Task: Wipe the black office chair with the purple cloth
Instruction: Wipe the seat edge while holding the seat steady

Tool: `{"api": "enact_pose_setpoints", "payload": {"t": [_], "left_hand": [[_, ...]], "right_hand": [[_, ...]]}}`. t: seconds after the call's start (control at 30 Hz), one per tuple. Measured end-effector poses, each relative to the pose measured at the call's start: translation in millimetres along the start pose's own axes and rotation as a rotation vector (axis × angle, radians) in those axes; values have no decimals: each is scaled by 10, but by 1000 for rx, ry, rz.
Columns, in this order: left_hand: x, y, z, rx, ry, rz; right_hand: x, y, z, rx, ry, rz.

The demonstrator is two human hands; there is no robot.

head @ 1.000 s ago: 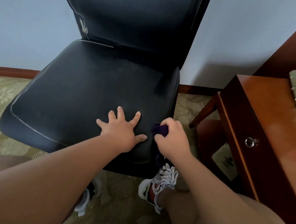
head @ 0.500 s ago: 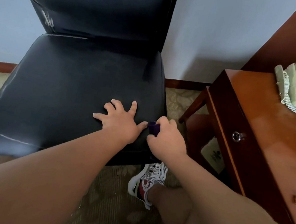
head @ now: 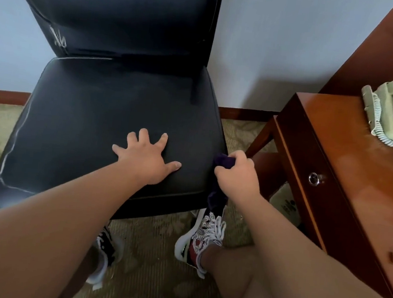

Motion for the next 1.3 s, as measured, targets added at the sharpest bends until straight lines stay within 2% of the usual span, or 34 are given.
{"api": "enact_pose_setpoints", "payload": {"t": [0.1,0.2,0.33,0.5,0.57,0.87,0.97,1.03,1.13,1.3], "left_hand": [[-15,-2,177,-28,-46,44],[-14,64,211,-57,-81,62],[15,122,134,-48,-112,31],[40,123,145,-71,-116,55],[43,119,146,-89,-116,72],[59,150,45,-115,-77,96],[75,154,16,-96,-59,79],[82,148,0,-69,-62,57],[92,132,-40,-27,-61,33],[95,134,-39,-11,-74,38]], "right_hand": [[-88,23,113,-105,-19,-41],[-355,159,372,-243,-158,-129],[-717,553,671,-313,-379,-84],[-687,530,692,-288,-435,-64],[-559,416,648,-280,-414,-77],[152,-137,205,-28,-79,-231],[284,-195,124,0,-13,-208],[212,-126,276,-106,-79,-185],[-154,227,605,-275,-276,-146],[-700,738,898,-283,-514,-34]]}}
Point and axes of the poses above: each hand's wrist, its own x-axis towards the middle knuckle, its own y-axis out of the palm, z = x × y, the point moved 10 cm from there along x, towards the middle knuckle, and after that the axes turned 10 degrees about -x, right-handed, at the moved point
